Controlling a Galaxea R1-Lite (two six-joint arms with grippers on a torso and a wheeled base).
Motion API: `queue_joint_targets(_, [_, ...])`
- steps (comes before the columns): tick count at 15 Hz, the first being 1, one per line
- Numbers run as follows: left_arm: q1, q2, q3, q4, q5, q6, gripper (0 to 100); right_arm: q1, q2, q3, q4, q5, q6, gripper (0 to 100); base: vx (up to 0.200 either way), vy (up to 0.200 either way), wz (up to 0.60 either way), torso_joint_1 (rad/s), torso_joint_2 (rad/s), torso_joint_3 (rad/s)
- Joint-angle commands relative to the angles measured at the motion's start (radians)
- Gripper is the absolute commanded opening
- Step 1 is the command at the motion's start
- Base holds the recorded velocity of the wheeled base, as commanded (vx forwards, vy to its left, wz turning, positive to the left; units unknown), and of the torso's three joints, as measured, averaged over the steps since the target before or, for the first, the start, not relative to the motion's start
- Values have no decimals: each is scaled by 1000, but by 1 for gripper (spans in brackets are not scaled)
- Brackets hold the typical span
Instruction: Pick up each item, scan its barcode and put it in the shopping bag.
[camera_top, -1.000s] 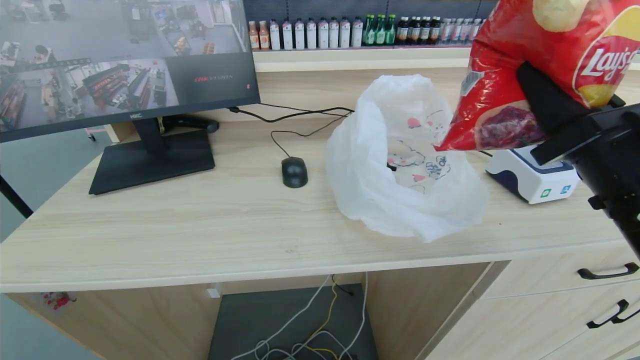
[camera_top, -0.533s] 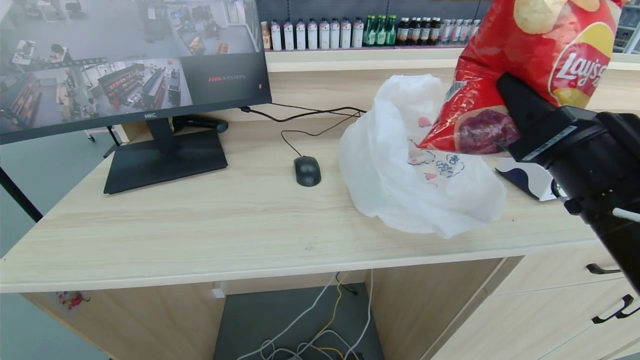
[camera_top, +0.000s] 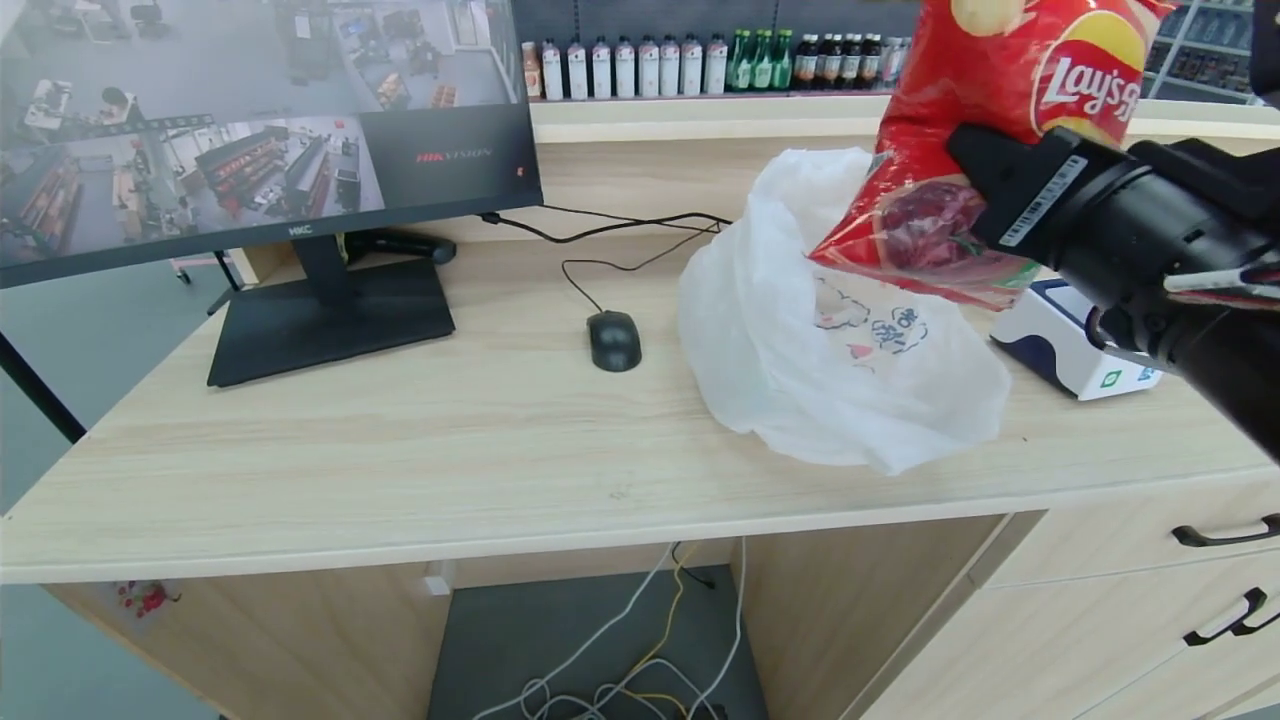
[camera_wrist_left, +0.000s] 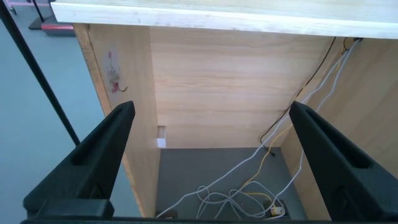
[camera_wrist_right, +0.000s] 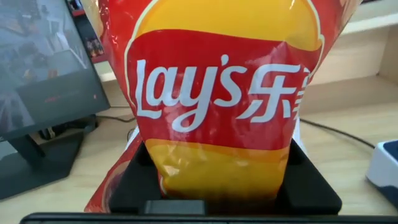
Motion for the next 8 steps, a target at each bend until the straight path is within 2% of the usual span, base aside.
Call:
queue_joint_targets(1, [0, 0, 0, 0, 1, 0, 100, -10, 44, -98, 65, -14, 73, 0, 0, 0, 0, 0, 0, 0])
queue_joint_targets(3, [-2, 0, 0, 0, 1, 0, 100, -35, 81, -152, 108, -8, 106, 0, 0, 0, 0, 0, 0, 0])
queue_joint_targets(5, [0, 0, 0, 0, 1, 0, 100, -35, 175, -296, 128, -8, 149, 0, 0, 0, 0, 0, 0, 0])
queue_joint_targets(8, [-2, 0, 0, 0, 0, 0, 100, -23, 271, -412, 128, -11, 175, 0, 0, 0, 0, 0, 0, 0])
